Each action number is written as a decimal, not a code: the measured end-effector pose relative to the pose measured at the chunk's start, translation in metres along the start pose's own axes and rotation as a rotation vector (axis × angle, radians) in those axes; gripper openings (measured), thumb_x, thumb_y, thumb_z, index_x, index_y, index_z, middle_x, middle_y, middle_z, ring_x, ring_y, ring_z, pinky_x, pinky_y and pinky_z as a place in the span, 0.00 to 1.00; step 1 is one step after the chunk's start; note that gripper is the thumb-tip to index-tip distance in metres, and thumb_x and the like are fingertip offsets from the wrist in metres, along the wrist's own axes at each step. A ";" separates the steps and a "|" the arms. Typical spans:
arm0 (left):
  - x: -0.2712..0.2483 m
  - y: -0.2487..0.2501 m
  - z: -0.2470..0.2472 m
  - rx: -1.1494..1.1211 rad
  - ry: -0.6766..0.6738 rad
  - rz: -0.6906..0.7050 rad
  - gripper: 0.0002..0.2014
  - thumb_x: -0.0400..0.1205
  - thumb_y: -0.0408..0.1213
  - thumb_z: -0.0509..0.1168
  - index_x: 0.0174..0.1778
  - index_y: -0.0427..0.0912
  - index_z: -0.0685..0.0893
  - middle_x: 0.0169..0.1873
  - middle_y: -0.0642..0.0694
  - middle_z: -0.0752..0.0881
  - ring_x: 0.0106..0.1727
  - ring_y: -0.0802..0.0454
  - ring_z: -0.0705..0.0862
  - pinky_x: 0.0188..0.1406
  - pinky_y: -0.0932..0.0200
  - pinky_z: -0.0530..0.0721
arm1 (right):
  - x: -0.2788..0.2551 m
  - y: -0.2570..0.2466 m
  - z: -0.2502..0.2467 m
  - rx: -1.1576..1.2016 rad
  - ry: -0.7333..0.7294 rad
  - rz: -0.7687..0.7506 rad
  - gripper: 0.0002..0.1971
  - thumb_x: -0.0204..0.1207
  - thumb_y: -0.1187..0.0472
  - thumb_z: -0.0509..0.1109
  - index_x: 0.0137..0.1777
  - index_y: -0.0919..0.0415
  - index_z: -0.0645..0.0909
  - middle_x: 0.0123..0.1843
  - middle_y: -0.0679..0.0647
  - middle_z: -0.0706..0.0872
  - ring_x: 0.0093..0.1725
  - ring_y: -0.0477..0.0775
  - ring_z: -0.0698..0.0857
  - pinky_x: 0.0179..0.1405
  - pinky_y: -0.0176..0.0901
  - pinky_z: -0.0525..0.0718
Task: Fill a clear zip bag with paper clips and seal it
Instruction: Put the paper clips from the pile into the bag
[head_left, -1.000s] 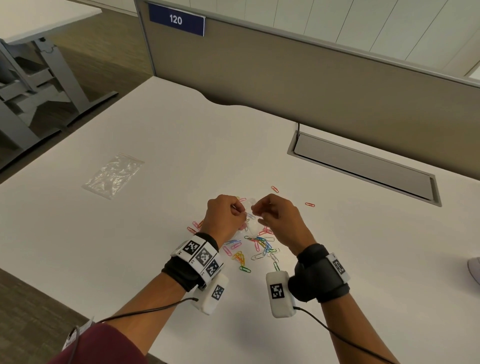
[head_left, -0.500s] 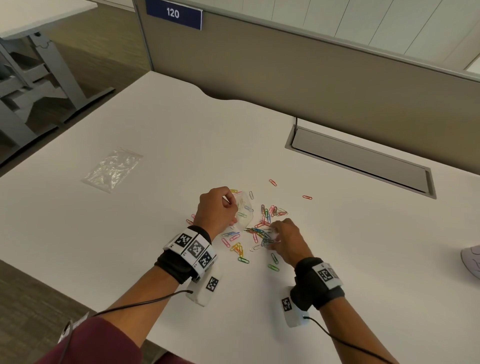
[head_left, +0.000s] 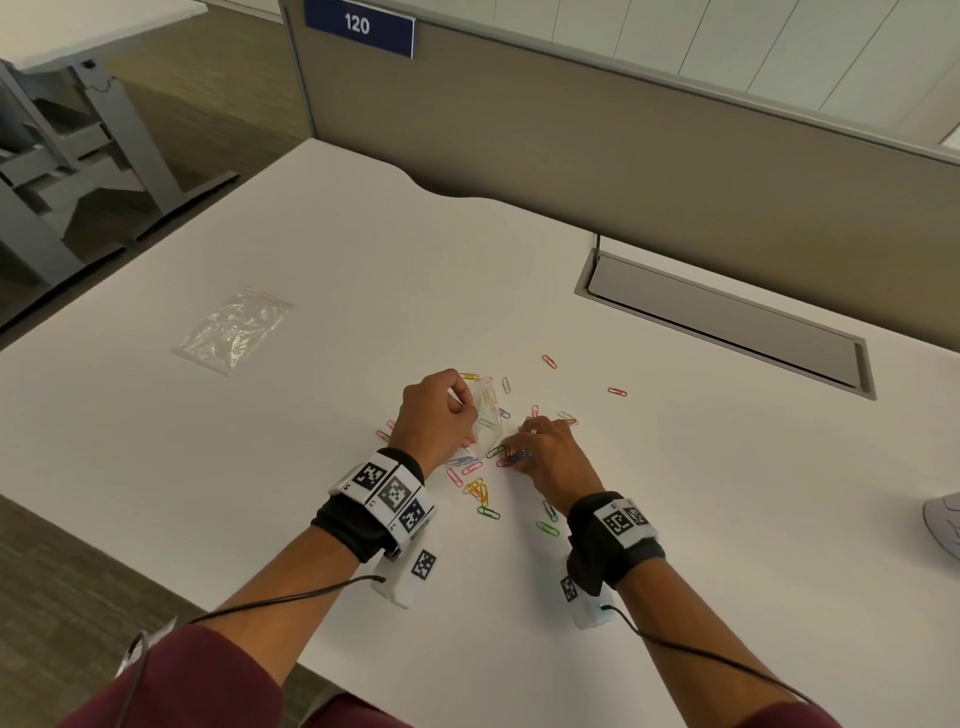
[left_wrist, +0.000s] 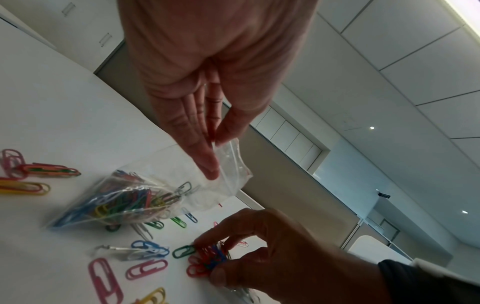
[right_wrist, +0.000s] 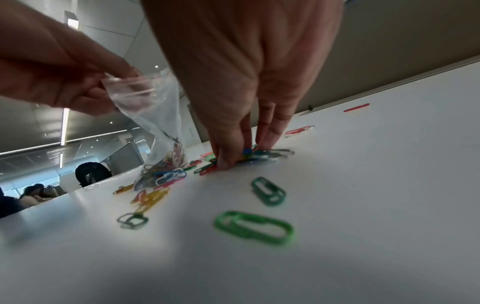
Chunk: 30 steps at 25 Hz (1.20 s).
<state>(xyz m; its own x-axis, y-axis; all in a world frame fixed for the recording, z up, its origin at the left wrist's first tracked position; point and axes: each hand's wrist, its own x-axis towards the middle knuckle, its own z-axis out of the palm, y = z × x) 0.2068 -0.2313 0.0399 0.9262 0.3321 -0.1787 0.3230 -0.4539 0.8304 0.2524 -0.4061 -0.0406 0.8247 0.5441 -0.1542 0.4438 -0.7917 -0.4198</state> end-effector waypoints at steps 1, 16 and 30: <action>0.000 0.000 0.001 -0.001 0.000 0.003 0.02 0.81 0.27 0.67 0.46 0.32 0.83 0.28 0.41 0.88 0.27 0.48 0.90 0.39 0.50 0.93 | -0.001 -0.001 0.001 0.015 0.034 -0.007 0.13 0.76 0.60 0.72 0.60 0.56 0.85 0.63 0.58 0.83 0.61 0.61 0.78 0.58 0.49 0.80; -0.002 -0.002 0.006 -0.021 -0.006 -0.002 0.01 0.80 0.28 0.68 0.43 0.34 0.83 0.28 0.39 0.90 0.28 0.46 0.91 0.38 0.47 0.93 | -0.007 0.005 -0.020 0.409 0.251 0.309 0.07 0.71 0.70 0.73 0.47 0.65 0.88 0.45 0.61 0.92 0.45 0.58 0.89 0.51 0.45 0.88; 0.000 0.004 0.012 -0.019 -0.026 -0.009 0.04 0.80 0.31 0.71 0.46 0.33 0.85 0.34 0.36 0.91 0.31 0.47 0.92 0.40 0.51 0.93 | 0.010 -0.055 -0.074 0.507 0.012 0.216 0.06 0.70 0.68 0.76 0.46 0.68 0.88 0.41 0.63 0.92 0.39 0.57 0.92 0.45 0.47 0.92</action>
<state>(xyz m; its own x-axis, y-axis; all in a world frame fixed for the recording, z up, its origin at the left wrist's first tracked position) 0.2102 -0.2428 0.0366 0.9280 0.3143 -0.1999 0.3279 -0.4347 0.8388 0.2620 -0.3783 0.0471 0.8837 0.3781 -0.2758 0.0416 -0.6505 -0.7584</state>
